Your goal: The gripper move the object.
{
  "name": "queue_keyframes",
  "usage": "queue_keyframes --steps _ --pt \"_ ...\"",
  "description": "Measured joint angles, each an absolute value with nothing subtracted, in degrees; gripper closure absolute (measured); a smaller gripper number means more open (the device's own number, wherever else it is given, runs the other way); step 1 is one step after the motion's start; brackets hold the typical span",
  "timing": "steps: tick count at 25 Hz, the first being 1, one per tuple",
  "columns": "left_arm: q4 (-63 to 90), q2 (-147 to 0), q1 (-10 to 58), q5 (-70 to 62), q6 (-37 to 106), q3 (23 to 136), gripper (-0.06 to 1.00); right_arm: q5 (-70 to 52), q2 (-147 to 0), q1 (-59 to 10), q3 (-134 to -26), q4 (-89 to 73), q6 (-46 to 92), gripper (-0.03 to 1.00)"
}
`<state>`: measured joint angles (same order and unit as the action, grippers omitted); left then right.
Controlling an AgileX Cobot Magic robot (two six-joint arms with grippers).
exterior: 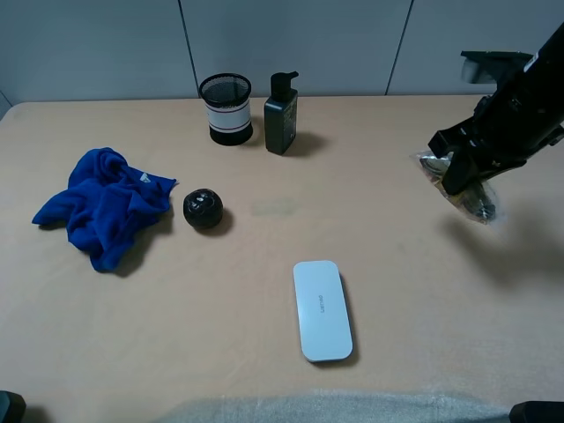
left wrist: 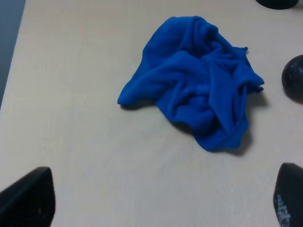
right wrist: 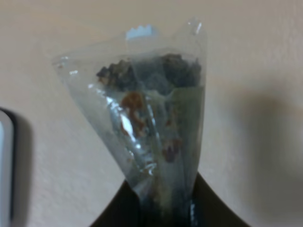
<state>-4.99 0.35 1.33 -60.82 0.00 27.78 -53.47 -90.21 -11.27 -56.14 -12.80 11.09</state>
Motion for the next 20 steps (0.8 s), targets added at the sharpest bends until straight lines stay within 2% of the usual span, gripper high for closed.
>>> queue_keyframes --steps 12,20 --pt "-5.0 0.3 1.3 -60.8 0.0 27.8 0.02 -54.6 -92.0 -13.8 -65.6 -13.3 0.8 0.86" --pt "-5.0 0.3 1.3 -60.8 0.0 27.8 0.02 -54.7 -96.4 -13.8 -70.4 -15.6 0.0 0.86"
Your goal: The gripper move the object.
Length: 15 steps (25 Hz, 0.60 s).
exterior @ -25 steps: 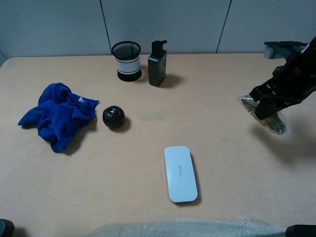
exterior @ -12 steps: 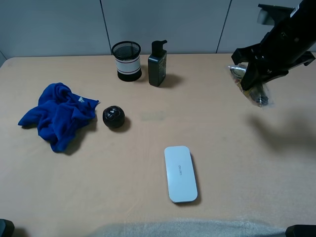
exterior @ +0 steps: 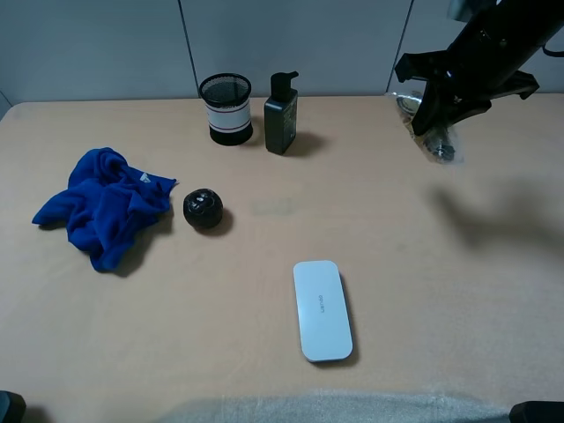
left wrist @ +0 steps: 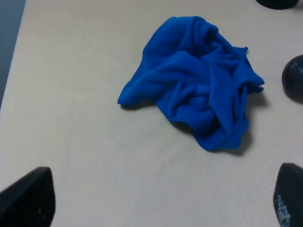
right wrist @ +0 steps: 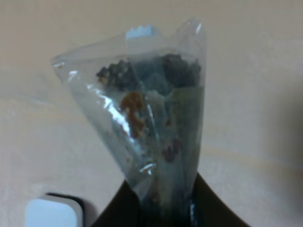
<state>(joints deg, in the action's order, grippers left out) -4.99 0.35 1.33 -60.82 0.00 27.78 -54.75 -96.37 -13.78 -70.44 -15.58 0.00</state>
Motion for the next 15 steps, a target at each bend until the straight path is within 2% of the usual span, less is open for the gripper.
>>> queue_keyframes --steps 15 --pt "-5.0 0.3 1.3 -60.8 0.0 27.8 0.02 -52.9 -105.8 -20.0 -81.1 -16.6 -2.0 0.86"
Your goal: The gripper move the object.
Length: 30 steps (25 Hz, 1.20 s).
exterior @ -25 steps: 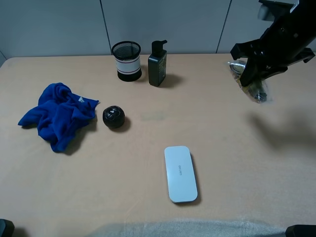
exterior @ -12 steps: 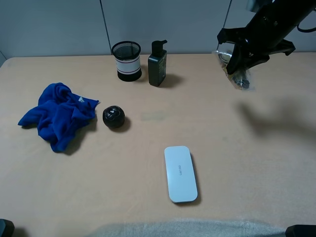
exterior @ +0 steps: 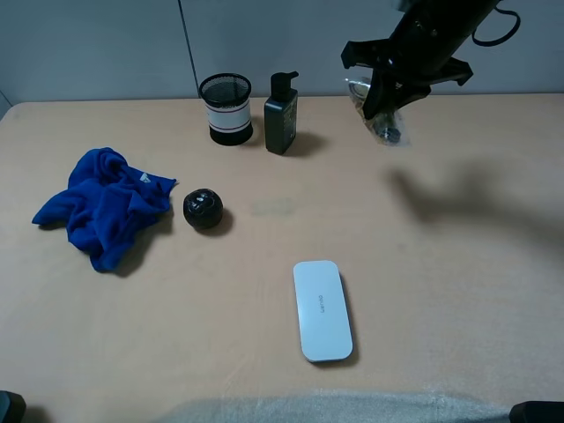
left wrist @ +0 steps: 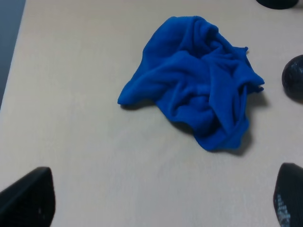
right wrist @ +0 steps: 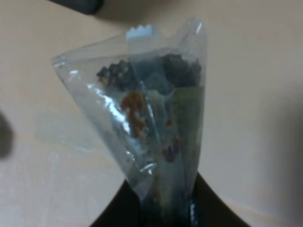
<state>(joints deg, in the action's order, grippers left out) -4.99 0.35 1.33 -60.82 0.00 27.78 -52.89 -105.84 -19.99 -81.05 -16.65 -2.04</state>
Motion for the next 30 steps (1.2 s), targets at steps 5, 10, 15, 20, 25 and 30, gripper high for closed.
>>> queue_keyframes --steps 5,10,15,20,25,30 --pt "-5.0 0.3 1.3 -60.8 0.0 27.8 0.02 -51.2 -109.8 -21.5 -85.1 -16.8 -3.5 0.86" --pt "-5.0 0.3 1.3 -60.8 0.0 27.8 0.02 -49.6 -113.9 -21.5 -88.5 -18.0 -4.1 0.86" --pt "-5.0 0.3 1.3 -60.8 0.0 27.8 0.02 -47.4 -117.0 -21.5 -90.1 -18.4 -5.4 0.86" --pt "-5.0 0.3 1.3 -60.8 0.0 27.8 0.02 -44.1 -119.3 -21.5 -90.5 -19.3 -7.0 0.86" --pt "-5.0 0.3 1.3 -60.8 0.0 27.8 0.02 -41.2 -120.9 -21.5 -90.5 -21.1 -9.4 0.86" --pt "-5.0 0.3 1.3 -60.8 0.0 27.8 0.02 -38.5 -122.5 -21.8 -90.5 -23.1 -11.3 0.86"
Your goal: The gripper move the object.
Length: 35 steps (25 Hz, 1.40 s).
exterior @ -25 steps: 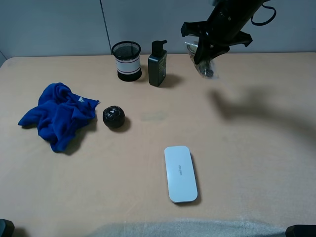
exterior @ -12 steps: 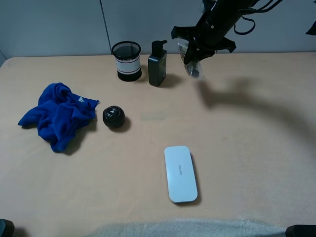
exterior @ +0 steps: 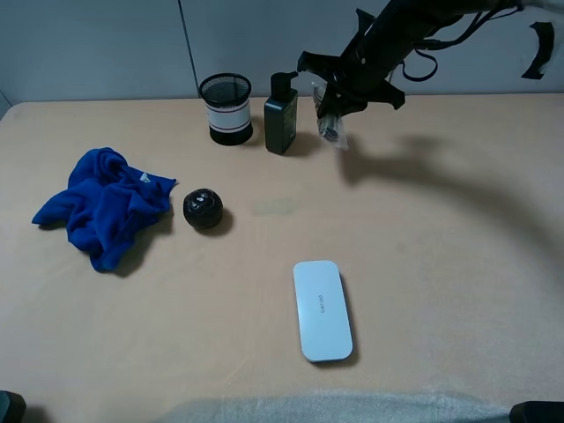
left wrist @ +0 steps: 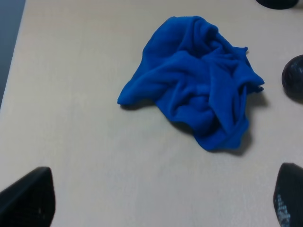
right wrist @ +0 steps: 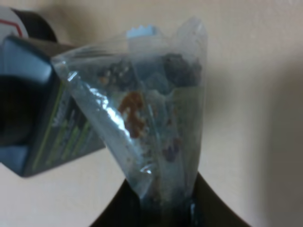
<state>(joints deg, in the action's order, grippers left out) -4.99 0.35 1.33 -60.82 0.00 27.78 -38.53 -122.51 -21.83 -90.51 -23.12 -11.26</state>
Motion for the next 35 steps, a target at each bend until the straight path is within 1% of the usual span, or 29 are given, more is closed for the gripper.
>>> queue_keyframes --steps 6,12,17,25,33,35 --pt "-5.0 0.3 1.3 -60.8 0.0 27.8 0.02 -34.4 -122.8 -23.6 -90.5 -23.0 -15.3 0.86" --pt "-5.0 0.3 1.3 -60.8 0.0 27.8 0.02 -33.5 -125.6 -24.6 -90.5 -21.7 -17.6 0.86" --pt "-5.0 0.3 1.3 -60.8 0.0 27.8 0.02 -32.6 -127.3 -24.6 -90.5 -20.0 -18.1 0.86" --pt "-5.0 0.3 1.3 -60.8 0.0 27.8 0.02 -30.8 -128.2 -24.6 -90.5 -12.9 -23.2 0.86" --pt "-5.0 0.3 1.3 -60.8 0.0 27.8 0.02 -30.5 -128.5 -24.6 -90.5 -12.0 -23.5 0.86" --pt "-5.0 0.3 1.3 -60.8 0.0 27.8 0.02 -30.5 -128.5 -24.6 -90.5 -11.9 -23.5 0.84"
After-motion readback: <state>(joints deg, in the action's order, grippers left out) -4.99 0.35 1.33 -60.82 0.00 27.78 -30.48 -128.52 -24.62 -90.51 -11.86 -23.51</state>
